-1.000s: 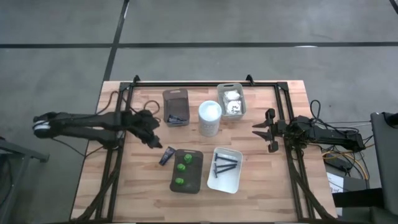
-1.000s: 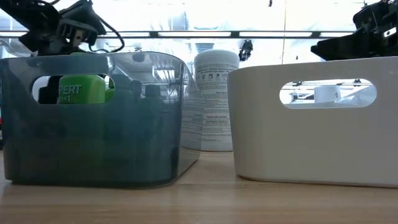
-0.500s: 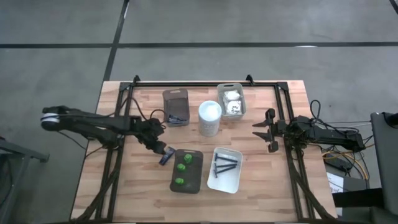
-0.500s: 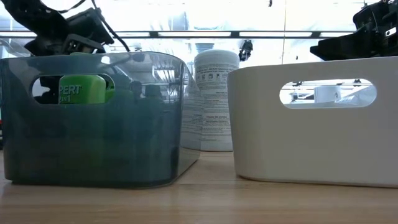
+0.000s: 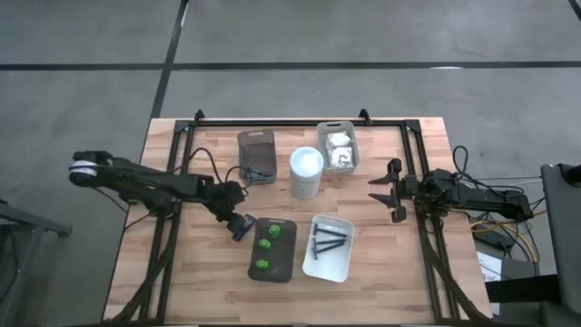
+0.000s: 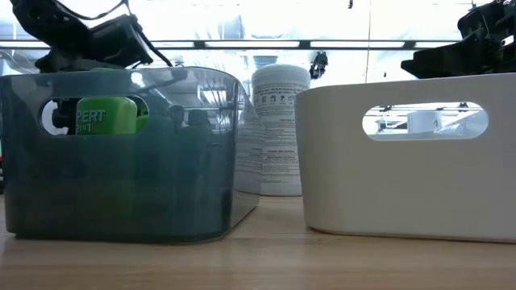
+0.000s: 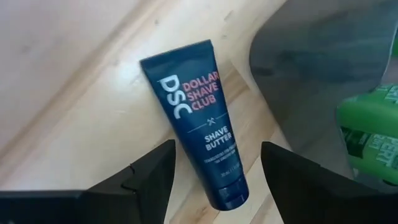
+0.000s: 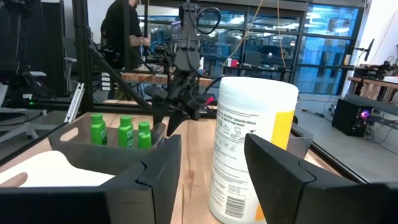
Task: Pick & Place Travel size toiletries
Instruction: Put the blue shave cream into the top black bin
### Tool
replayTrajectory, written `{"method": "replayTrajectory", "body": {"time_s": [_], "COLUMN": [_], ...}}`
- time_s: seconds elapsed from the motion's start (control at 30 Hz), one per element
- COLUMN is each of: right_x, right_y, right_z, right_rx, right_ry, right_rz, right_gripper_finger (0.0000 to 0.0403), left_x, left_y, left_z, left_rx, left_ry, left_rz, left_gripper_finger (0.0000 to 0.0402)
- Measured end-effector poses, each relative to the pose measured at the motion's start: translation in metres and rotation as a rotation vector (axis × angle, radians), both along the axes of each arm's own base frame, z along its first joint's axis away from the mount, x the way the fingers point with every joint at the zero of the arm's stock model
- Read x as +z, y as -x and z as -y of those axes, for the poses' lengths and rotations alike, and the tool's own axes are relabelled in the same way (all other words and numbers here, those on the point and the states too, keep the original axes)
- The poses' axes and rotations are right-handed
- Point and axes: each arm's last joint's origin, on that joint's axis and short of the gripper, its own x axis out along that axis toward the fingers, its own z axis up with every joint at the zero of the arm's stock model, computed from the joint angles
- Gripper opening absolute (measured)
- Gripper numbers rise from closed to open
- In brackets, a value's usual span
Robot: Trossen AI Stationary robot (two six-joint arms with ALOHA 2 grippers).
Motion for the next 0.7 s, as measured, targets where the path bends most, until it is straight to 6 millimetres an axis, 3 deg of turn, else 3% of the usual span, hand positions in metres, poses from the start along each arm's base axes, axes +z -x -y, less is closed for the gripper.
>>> {"method": "replayTrajectory", "body": {"time_s": [0.4,0.7], "right_x": [0.000,0.000], "right_y": [0.000,0.000], "right_z": [0.000,0.000], "right_rx": [0.000,0.000], "right_ry": [0.000,0.000], "right_rz": [0.000,0.000], "right_gripper_finger": [0.0190,0.0196], "left_x": [0.006,0.006], "left_y": [-0.026,-0.037], "left_z": [0.023,0.027], "left_rx": [0.001,-0.100], "left_ry": [-0.164,-0.238], "left_rz": [-0.024,-0.265], "left_gripper_finger": [0.0223,0.0216]}}
